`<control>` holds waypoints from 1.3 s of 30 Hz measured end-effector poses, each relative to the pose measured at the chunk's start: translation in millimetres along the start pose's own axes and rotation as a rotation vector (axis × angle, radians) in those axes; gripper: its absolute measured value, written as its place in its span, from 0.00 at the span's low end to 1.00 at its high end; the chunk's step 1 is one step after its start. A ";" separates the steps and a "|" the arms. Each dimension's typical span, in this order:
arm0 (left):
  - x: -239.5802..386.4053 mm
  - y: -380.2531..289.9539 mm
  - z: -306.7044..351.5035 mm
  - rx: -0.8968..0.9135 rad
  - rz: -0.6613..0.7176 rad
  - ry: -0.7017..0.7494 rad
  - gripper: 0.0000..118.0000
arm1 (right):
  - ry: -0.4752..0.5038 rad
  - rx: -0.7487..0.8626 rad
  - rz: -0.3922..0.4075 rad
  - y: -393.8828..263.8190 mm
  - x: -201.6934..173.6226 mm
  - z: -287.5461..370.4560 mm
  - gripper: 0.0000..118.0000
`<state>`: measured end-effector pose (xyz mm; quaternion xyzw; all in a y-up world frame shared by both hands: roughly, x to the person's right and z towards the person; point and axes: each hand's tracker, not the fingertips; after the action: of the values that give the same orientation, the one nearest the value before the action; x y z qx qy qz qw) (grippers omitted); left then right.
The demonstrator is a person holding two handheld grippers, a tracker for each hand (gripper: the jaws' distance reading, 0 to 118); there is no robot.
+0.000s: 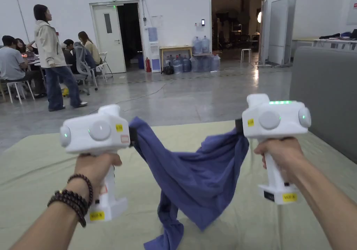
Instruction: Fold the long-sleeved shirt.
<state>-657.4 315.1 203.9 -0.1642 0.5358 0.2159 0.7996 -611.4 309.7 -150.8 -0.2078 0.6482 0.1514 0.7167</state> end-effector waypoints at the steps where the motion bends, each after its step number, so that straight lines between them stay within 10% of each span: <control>1: 0.4 -9.7 -3.9 -0.010 -0.009 -0.002 0.00 | -0.003 -0.018 -0.009 -11.5 2.7 -7.4 0.02; 31: -1.2 -333.8 103.2 -0.481 -0.039 -0.116 0.01 | 0.021 -0.375 -0.166 -346.9 47.2 128.4 0.12; 32: 0.1 -330.6 108.5 -0.475 -0.047 -0.112 0.11 | 0.003 -0.369 -0.160 -343.5 47.9 133.2 0.31; 34: 5.5 -323.3 124.1 -0.457 -0.060 -0.126 0.67 | -0.001 -0.316 -0.169 -336.8 52.4 145.7 0.89; 36: 6.2 -315.8 138.4 -0.408 -0.051 -0.169 0.92 | 0.031 -0.212 -0.190 -328.7 55.3 160.0 0.96; 39: 3.0 -305.4 152.0 -0.372 -0.016 -0.152 0.90 | 0.028 -0.219 -0.177 -315.6 53.5 170.9 0.94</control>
<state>-377.7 130.2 267.2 -0.2965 0.4238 0.3166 0.7952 -303.7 117.5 -159.3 -0.3433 0.6170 0.1547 0.6910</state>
